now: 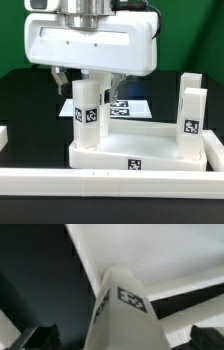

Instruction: Assemble desk

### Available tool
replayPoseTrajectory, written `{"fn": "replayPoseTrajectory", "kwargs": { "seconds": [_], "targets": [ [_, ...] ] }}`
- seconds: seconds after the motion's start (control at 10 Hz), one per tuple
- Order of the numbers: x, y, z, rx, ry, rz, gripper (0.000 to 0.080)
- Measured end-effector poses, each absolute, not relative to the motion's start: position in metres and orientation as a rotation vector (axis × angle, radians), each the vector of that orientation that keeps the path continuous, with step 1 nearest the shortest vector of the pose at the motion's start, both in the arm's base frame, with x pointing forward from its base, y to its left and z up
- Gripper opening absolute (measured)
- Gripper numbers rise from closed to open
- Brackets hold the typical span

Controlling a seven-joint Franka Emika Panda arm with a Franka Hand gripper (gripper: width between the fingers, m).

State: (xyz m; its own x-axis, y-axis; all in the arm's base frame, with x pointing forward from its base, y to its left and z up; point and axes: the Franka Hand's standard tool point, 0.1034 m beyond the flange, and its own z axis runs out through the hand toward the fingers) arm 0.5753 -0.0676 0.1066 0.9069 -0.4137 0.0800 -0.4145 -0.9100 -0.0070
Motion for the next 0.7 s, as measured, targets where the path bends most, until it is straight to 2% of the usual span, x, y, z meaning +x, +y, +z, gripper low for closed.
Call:
{"fn": "replayPoseTrajectory", "kwargs": {
  "seconds": [0.7],
  "targets": [
    [0.5765,-0.0669,0.1075,3.093,0.149,0.115,0.0648]
  ]
}}
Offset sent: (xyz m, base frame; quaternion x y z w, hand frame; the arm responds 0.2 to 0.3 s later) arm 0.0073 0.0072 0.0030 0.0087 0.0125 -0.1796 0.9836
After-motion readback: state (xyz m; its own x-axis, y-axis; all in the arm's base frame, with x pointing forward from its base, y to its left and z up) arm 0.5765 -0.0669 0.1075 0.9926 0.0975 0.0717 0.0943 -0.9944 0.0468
